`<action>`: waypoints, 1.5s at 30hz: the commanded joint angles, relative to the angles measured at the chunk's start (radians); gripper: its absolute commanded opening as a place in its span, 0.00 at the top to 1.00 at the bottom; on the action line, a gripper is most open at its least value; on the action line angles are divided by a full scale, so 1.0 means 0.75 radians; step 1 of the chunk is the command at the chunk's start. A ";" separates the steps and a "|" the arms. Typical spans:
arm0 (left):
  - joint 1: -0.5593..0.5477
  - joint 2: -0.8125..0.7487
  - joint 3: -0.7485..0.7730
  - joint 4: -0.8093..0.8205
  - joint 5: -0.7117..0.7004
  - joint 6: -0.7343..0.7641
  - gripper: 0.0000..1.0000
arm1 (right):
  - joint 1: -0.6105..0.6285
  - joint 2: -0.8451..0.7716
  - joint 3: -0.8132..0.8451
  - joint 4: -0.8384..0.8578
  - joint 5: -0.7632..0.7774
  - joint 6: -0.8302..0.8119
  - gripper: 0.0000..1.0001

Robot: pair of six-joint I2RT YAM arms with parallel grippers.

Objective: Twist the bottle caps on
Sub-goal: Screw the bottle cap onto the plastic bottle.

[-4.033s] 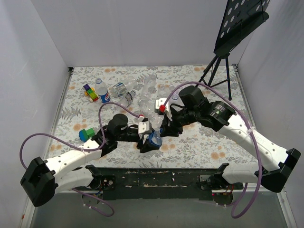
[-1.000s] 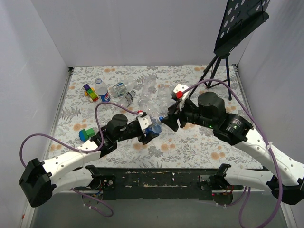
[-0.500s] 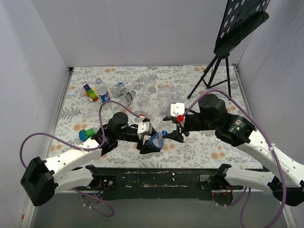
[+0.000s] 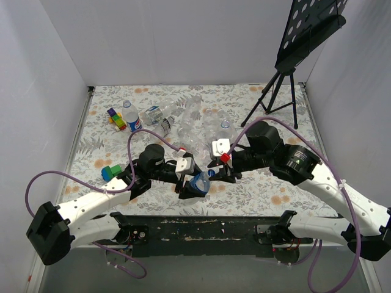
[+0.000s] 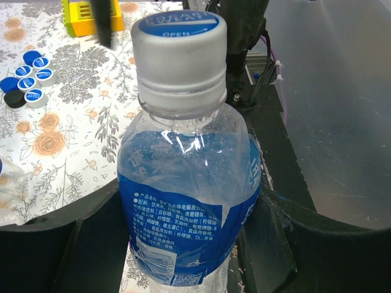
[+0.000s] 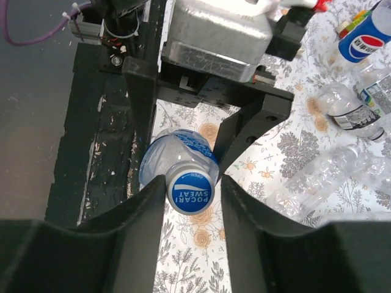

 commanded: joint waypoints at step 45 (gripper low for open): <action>-0.038 -0.070 0.042 -0.063 -0.311 0.061 1.00 | -0.044 -0.093 -0.035 0.236 0.198 0.243 0.25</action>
